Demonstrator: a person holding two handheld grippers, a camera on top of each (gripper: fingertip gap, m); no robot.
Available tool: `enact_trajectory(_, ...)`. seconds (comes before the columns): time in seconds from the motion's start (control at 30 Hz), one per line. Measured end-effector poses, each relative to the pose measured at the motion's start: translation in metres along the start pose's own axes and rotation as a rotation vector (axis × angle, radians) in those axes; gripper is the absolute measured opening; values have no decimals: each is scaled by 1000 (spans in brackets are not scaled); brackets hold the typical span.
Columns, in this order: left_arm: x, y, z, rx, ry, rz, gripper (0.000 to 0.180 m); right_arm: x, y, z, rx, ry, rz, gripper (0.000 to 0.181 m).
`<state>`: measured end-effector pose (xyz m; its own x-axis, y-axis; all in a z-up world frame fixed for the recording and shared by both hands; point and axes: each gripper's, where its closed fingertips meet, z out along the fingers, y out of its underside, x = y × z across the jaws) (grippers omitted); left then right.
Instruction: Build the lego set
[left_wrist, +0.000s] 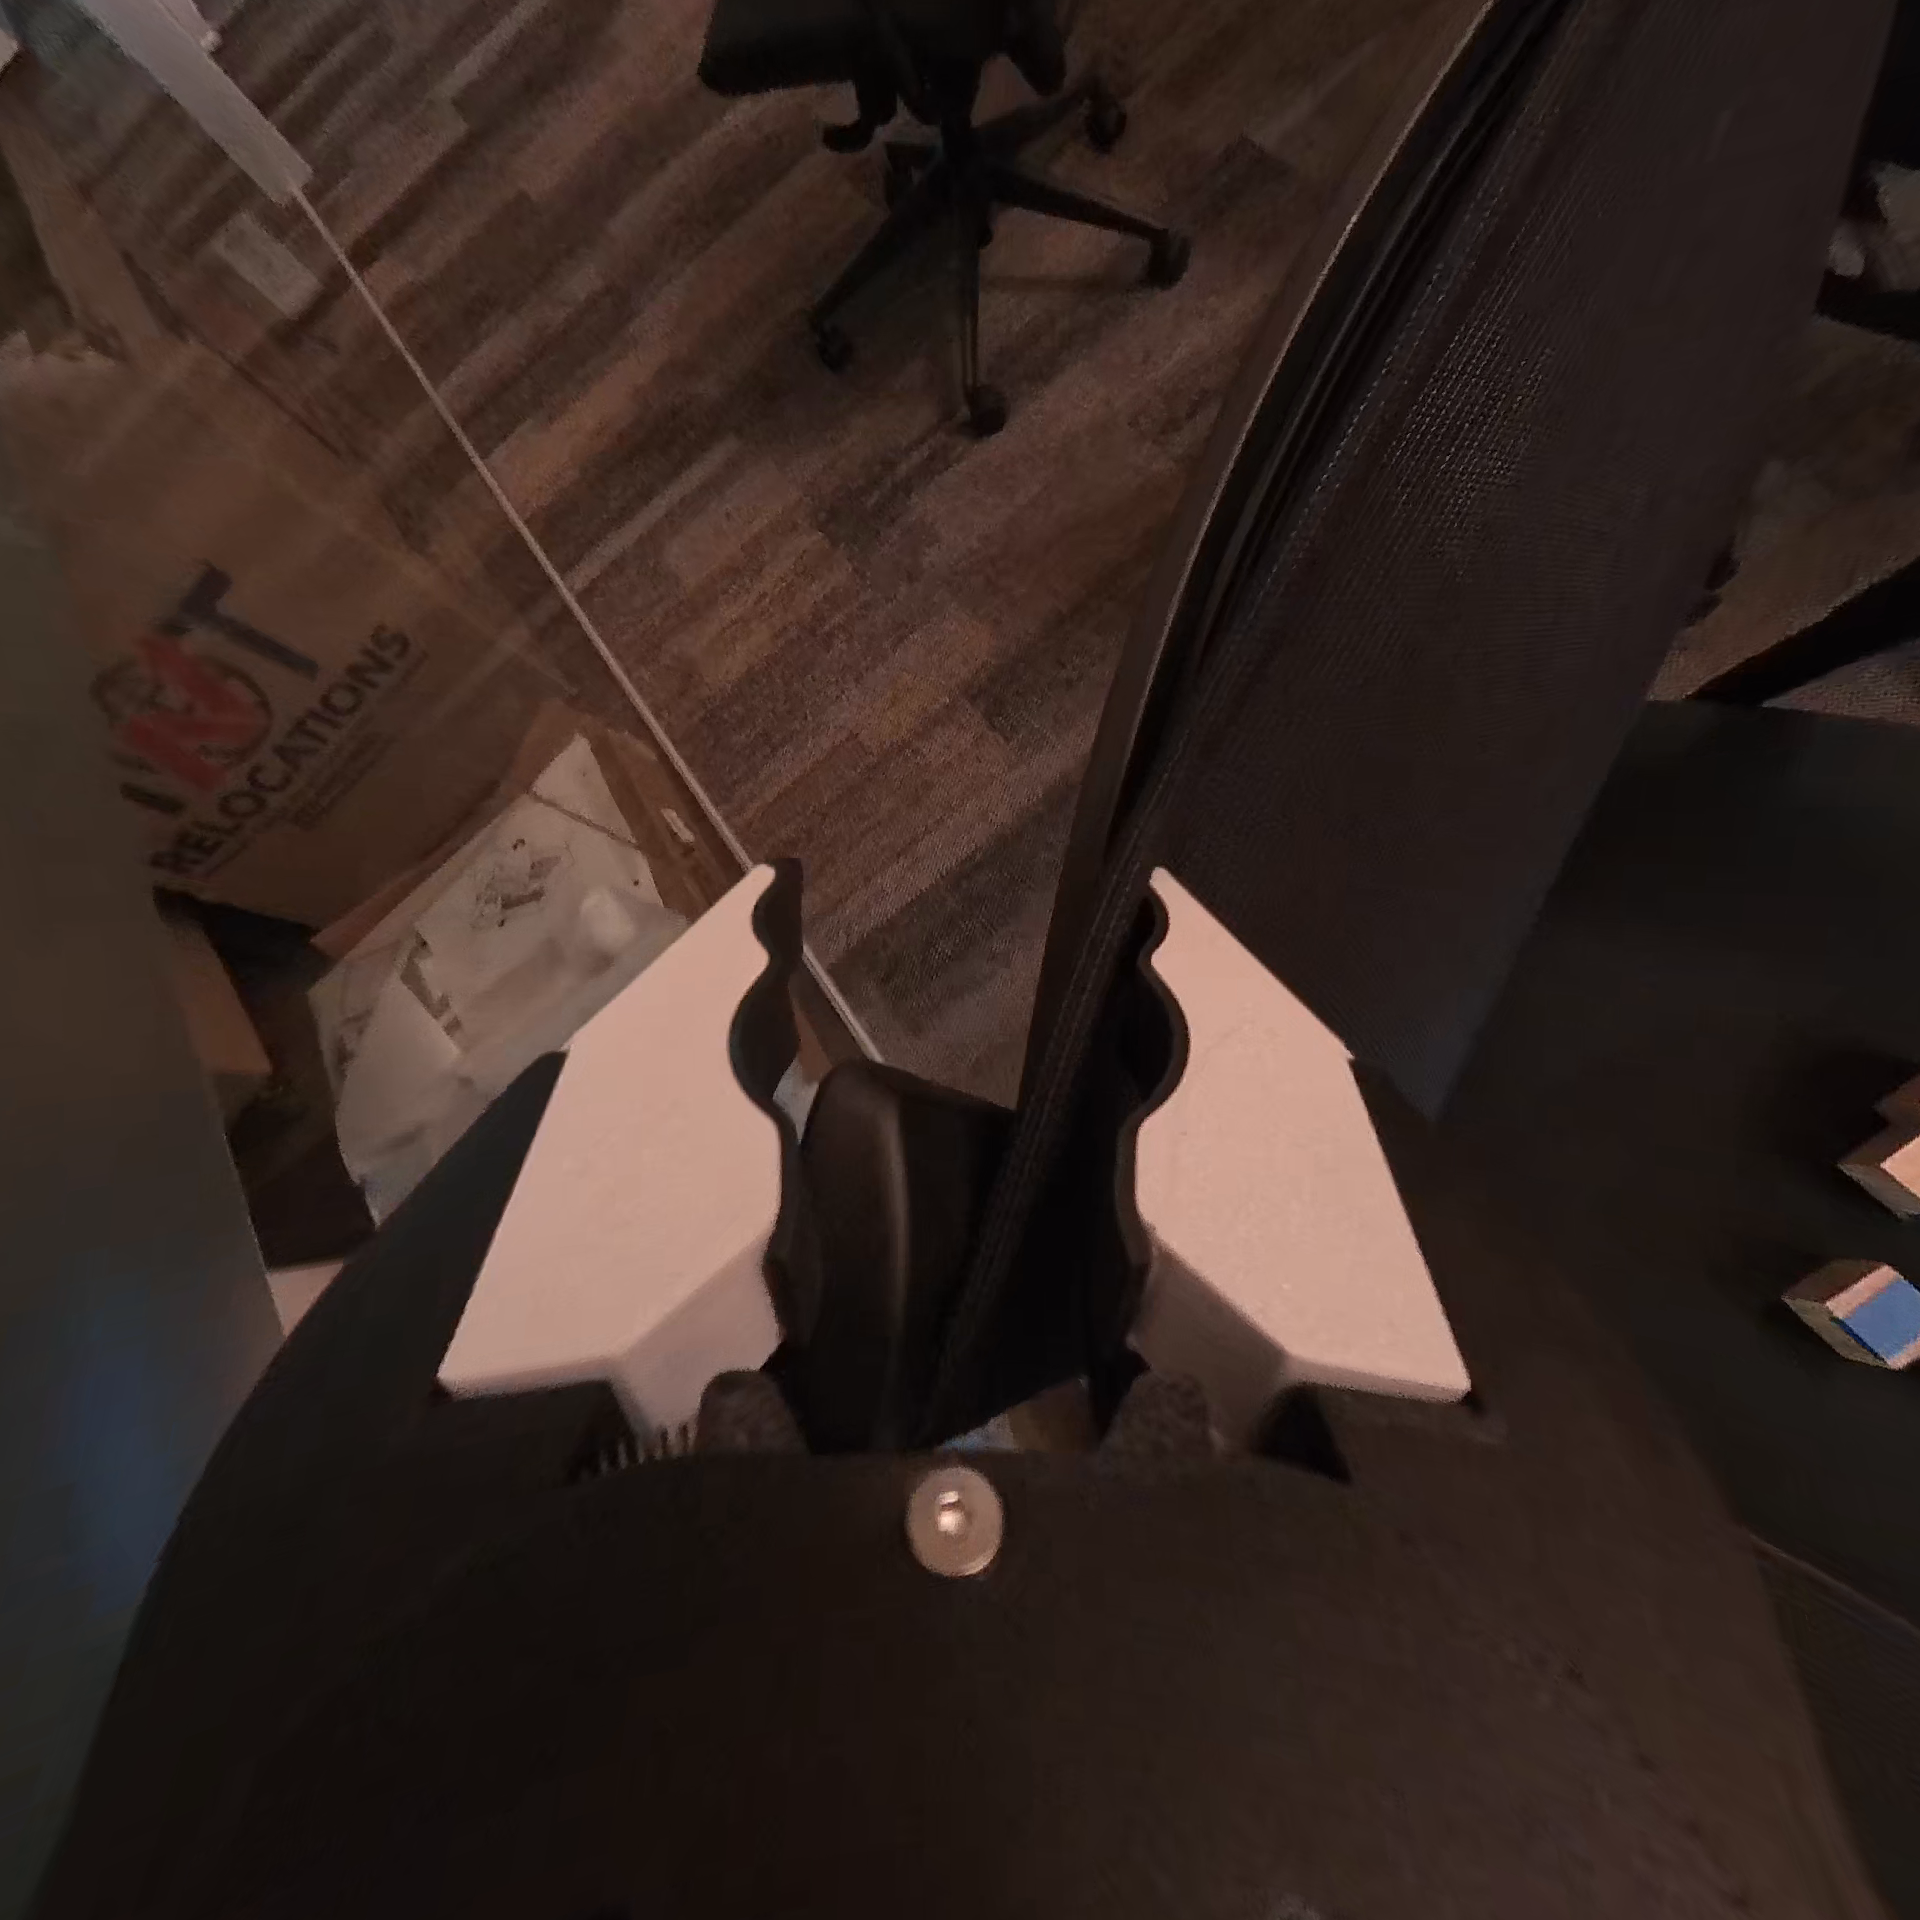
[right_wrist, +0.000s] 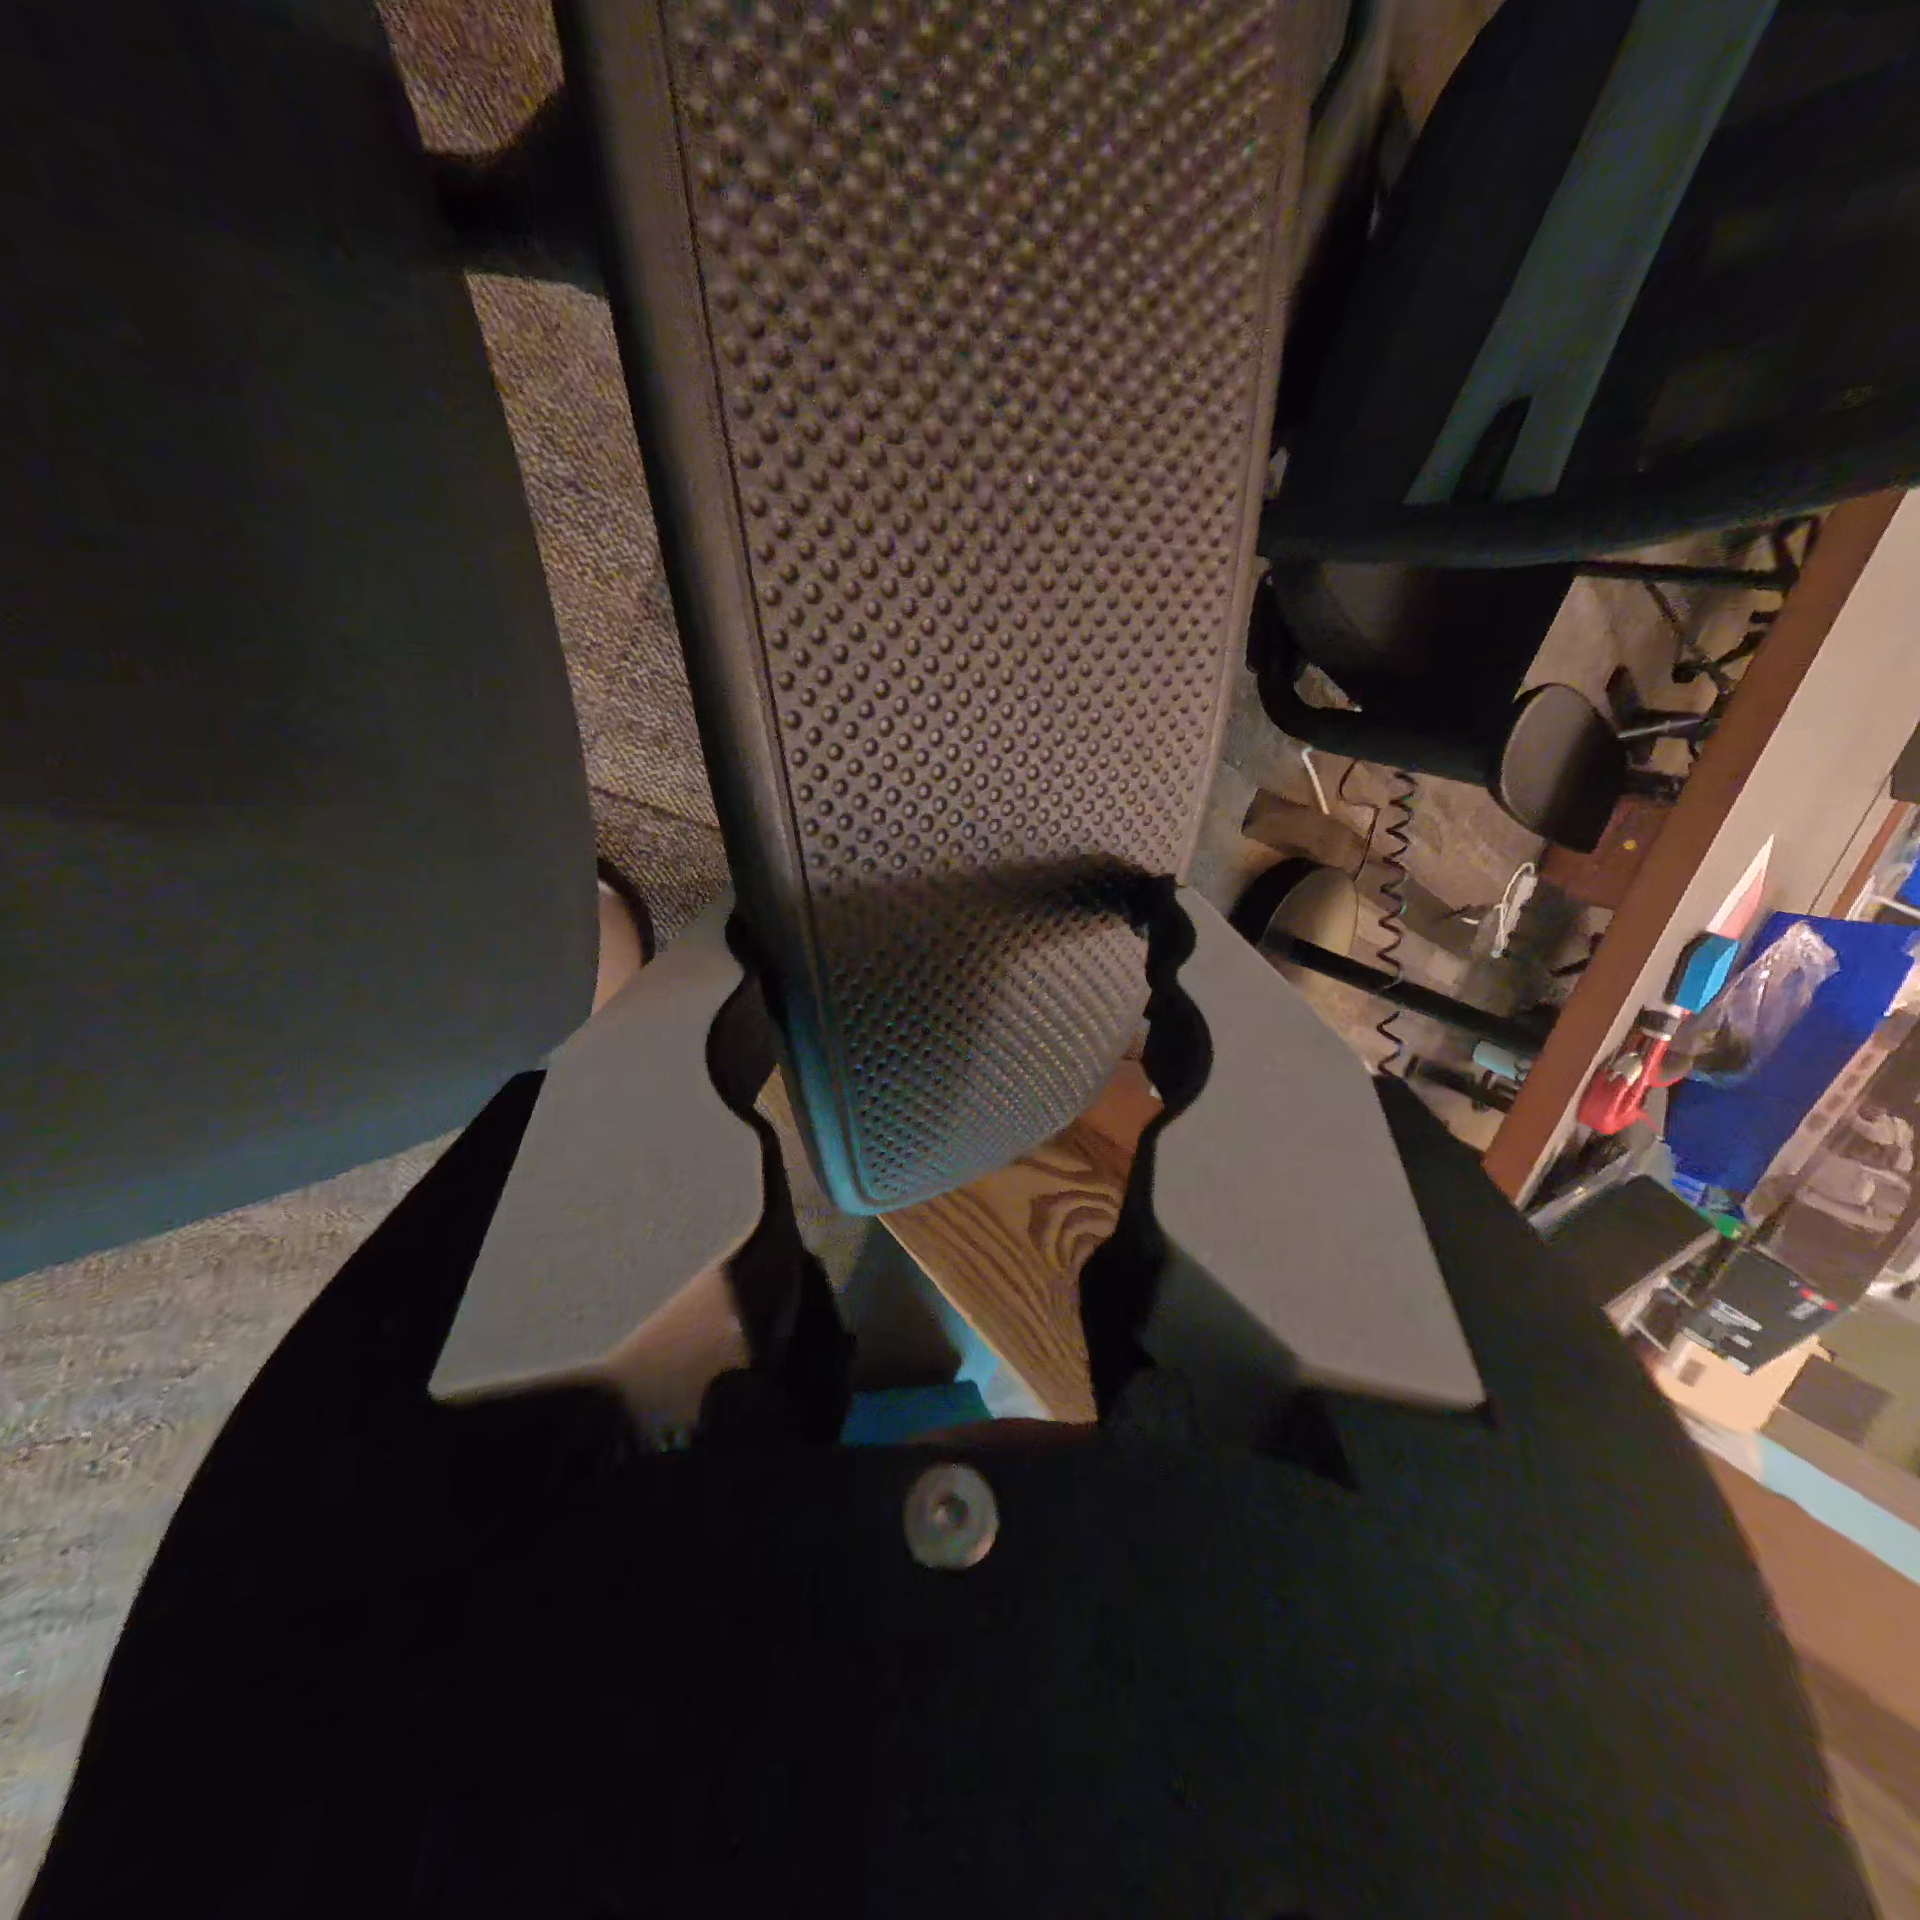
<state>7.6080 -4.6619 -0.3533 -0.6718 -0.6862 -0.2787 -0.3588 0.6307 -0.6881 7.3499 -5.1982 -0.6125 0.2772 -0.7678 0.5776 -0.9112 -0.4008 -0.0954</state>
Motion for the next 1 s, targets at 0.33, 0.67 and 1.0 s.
enact_trajectory(0.33, -52, -91, 115, 53, 96, 112, 61, 37, -59, 32, -124, -47, 76, 73)
enact_trajectory(0.67, -103, -157, 205, 66, 118, 148, 63, 77, -130, 71, -122, -39, 106, 72)
enact_trajectory(1.0, -161, -215, 292, 7, 105, 94, 65, 132, -220, 123, -95, 35, 74, 69)
